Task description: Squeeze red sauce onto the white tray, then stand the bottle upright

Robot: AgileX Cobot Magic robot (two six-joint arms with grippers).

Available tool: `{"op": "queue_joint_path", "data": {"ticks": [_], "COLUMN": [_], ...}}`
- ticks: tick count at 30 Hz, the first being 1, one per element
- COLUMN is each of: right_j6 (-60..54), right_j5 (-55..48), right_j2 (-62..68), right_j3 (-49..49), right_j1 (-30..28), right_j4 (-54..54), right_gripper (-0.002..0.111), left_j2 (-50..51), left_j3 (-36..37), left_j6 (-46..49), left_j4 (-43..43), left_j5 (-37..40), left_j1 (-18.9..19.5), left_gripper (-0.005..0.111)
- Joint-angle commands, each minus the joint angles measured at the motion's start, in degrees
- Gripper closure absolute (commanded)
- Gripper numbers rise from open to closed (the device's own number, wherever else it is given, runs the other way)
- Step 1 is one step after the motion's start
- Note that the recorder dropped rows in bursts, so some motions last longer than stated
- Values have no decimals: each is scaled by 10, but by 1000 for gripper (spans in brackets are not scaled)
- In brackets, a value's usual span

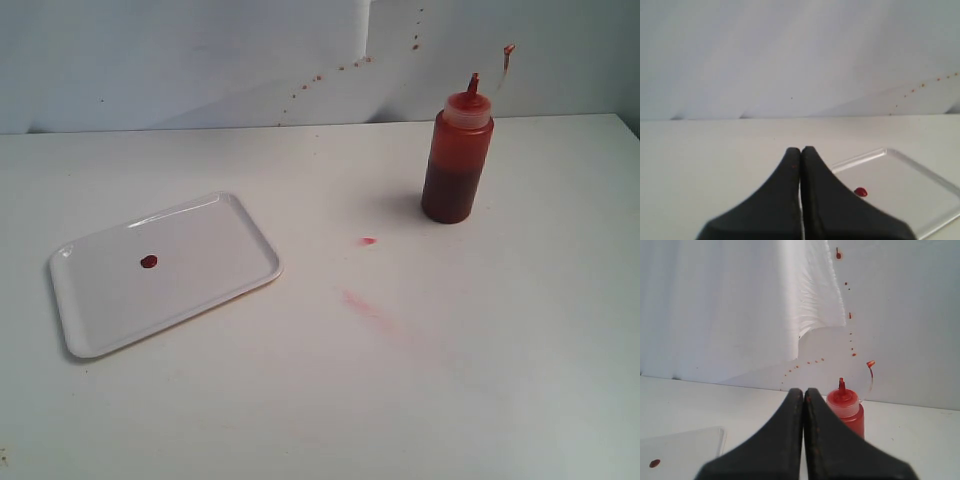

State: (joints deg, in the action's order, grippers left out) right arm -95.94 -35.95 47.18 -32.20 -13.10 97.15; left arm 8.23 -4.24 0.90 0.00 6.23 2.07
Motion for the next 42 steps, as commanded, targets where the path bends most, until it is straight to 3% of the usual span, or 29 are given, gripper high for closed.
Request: {"op": "queue_joint_path", "data": {"ticks": [1,5,8,12,42], "right_j6": [0,0,1,1,1], "right_j5": [-1,-1,-1,-1,-1], "right_j2": [-3,-3,-3,-3,-3], "right_j3": [3,3,3,3,3], "right_j1": [0,0,0,0,0], "right_j4": [7,7,7,7,7], "right_gripper": [108,108,108,108,108], "left_j2": [-11,-63,-82,-82,-82], "left_j3": [33,42,42,42,42], "left_j6": [6,5,0,-53,-22], "left_j4": [0,0,10,12,21], "left_j5": [13,29,102,103,90], "left_j1": [-2,-2,0,0,0], "left_gripper": [107,107,107,107,107]}}
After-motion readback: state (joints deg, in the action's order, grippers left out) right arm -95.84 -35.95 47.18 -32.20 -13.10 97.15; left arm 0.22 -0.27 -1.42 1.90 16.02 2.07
